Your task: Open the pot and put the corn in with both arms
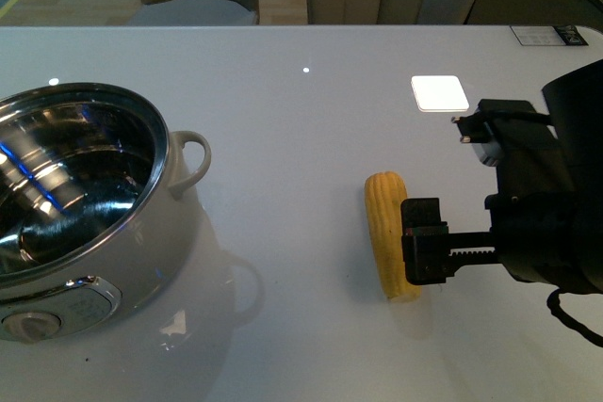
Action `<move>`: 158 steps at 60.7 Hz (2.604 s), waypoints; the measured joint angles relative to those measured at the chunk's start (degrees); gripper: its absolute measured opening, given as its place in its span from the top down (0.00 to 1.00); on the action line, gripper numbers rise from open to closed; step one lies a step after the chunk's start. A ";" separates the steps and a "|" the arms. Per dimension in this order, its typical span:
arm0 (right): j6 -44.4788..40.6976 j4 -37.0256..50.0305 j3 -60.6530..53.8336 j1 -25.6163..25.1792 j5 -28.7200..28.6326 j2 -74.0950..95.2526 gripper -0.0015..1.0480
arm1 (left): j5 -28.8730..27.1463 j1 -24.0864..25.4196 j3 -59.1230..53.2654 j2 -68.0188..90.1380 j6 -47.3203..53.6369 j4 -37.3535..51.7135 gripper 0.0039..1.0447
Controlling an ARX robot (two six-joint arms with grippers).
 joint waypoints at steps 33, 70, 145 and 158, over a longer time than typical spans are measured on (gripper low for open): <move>-3.98 0.70 10.14 0.57 -1.31 14.32 0.08 | 0.00 0.00 0.00 0.00 0.00 0.00 0.06; -8.41 -0.02 18.29 0.61 -1.64 24.00 0.14 | 0.00 0.00 0.00 0.00 0.02 0.00 0.06; 2.19 -14.73 19.32 0.46 -13.81 -4.79 0.78 | 0.00 0.00 0.00 0.00 0.02 0.00 0.06; 8.07 -19.26 28.81 3.58 -14.53 -2.62 0.78 | 0.00 0.00 0.00 0.00 0.02 0.00 0.06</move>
